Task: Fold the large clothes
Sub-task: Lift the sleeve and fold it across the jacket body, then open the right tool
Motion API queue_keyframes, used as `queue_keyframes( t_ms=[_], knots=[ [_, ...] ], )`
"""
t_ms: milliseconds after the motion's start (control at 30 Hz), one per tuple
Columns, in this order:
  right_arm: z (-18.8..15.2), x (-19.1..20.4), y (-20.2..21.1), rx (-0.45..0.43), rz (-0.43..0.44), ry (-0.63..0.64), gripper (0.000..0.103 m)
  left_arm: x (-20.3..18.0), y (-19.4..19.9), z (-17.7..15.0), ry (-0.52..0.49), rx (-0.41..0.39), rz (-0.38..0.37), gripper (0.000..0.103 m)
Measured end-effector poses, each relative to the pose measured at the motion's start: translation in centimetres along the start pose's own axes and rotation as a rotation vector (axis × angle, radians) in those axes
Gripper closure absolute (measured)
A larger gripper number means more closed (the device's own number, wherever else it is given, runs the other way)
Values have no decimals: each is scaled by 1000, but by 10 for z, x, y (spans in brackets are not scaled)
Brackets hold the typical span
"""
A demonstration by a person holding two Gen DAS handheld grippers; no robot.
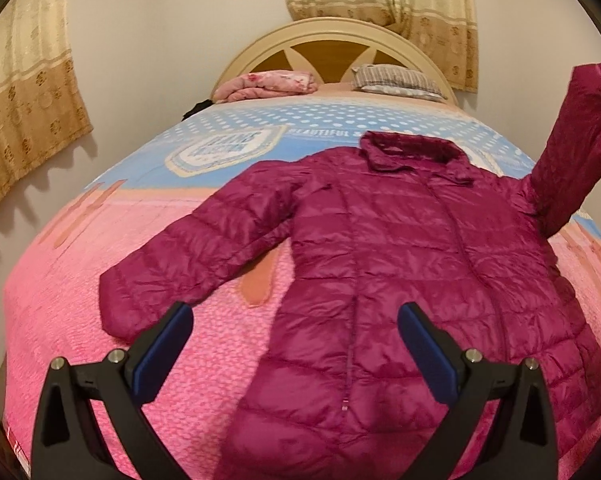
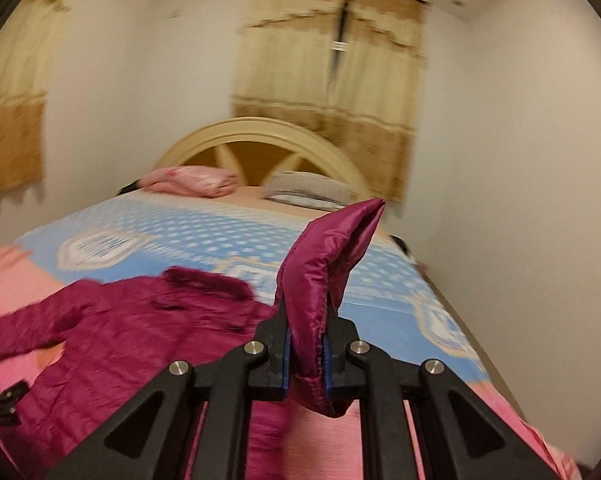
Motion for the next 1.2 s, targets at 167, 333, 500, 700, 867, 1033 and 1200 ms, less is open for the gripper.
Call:
queue_keyframes(
  t_ms=[167, 333, 500, 700, 867, 1033, 1200],
  knots=[
    [-15, 62, -24, 41, 99, 82, 93, 17, -4, 4, 20, 2, 25, 0],
    [-43, 103, -49, 112, 183, 137, 92, 26, -8, 7, 16, 2, 50, 0],
    [-73, 137, -74, 187, 252, 172, 92, 34, -15, 10, 11, 11, 78, 0],
    [-103, 158, -104, 274, 313, 134, 92, 37, -25, 16, -4, 23, 112, 0],
    [-120, 170, -124, 328, 379, 64, 83, 27, -27, 24, -26, 20, 121, 0],
    [-129, 180, -125, 372, 481, 9, 18, 15, -24, 36, -49, -2, 123, 0],
    [-127, 179, -107, 369, 557, -19, 18, 1, -24, 52, -57, -29, 113, 0]
  ],
)
Point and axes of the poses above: each gripper's, at about its wrist camera, not at the fingertips, and y roughly against the way its jaws point, x to its left, z to its top, the point moved 6 cm from there along -y, roughly the way its jaws point, and after that the axes turned 1 degree about z, right-handed, at the moved point
